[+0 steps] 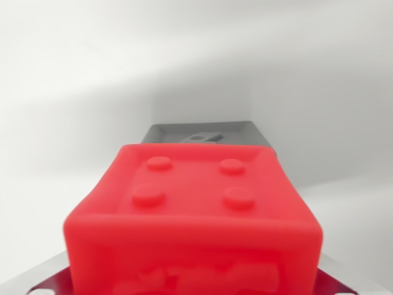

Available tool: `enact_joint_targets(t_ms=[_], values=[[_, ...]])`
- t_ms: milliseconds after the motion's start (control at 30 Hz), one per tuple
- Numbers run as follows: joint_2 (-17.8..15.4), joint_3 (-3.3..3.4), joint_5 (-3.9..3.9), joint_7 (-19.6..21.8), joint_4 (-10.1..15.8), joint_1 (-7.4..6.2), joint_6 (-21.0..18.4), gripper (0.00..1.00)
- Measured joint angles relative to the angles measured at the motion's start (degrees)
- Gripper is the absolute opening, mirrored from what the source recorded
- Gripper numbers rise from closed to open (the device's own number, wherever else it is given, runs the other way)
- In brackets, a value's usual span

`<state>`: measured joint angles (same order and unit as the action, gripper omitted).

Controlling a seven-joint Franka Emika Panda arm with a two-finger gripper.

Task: Destack cube

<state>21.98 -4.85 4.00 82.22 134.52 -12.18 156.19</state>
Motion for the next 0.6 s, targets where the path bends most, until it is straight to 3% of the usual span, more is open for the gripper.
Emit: enact_joint_targets(t_ms=[600], values=[[-1.3, -0.08, -0.05, -0.1, 0.1, 0.08, -1.0, 0.00]])
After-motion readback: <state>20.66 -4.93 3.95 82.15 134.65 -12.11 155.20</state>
